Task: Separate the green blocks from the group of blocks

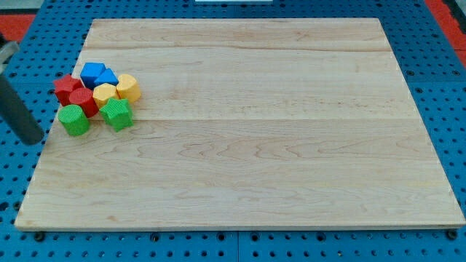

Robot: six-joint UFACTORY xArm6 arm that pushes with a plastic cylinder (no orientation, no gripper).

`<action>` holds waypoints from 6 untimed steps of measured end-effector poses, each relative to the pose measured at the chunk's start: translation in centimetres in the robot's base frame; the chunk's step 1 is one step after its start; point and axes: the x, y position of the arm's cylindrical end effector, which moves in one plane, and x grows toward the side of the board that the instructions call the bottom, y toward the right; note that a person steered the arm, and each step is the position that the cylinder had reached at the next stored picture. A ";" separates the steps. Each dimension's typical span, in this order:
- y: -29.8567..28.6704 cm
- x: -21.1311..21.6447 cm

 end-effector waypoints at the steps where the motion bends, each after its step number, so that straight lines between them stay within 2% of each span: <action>1: 2.9 -0.7; 2: 2.1 -2.6; 3: -0.3 -2.7; 4: 0.4 -4.2; 5: 8.5 -5.3; 6: 19.9 -5.3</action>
